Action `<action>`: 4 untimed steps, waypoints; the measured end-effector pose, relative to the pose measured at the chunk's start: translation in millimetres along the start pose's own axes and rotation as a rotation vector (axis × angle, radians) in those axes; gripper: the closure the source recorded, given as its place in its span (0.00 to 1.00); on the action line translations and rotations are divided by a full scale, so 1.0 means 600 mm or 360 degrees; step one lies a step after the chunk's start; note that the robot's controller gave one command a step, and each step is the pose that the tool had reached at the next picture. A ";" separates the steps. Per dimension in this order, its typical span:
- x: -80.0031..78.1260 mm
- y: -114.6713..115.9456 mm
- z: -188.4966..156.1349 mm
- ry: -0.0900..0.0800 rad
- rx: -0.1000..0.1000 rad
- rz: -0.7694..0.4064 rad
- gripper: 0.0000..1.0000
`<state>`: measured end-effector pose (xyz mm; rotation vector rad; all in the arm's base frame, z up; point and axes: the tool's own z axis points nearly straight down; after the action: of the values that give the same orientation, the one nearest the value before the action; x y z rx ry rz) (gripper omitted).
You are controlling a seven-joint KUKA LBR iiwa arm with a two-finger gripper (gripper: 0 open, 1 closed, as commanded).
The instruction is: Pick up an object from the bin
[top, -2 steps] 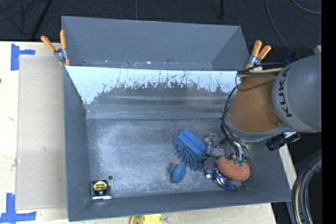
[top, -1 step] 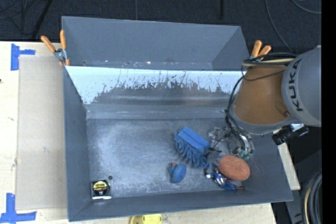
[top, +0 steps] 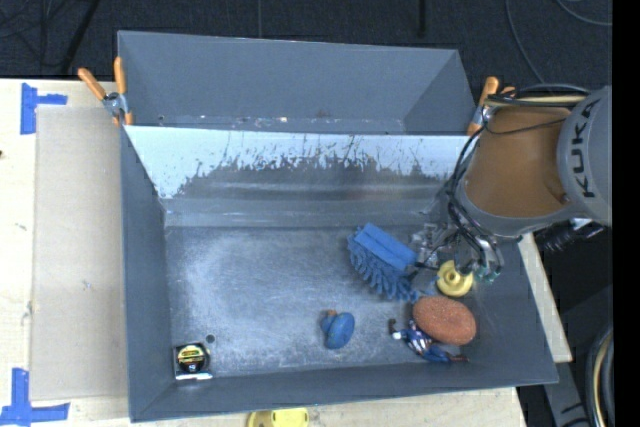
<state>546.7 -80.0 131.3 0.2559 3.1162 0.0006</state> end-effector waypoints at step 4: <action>0.008 -0.042 -0.021 0.0051 0.0001 0.0022 1.00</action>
Offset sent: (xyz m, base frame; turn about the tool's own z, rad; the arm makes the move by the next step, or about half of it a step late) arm 0.0090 0.0134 0.1744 0.0111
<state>537.9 -103.9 143.6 0.2801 3.1464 0.0042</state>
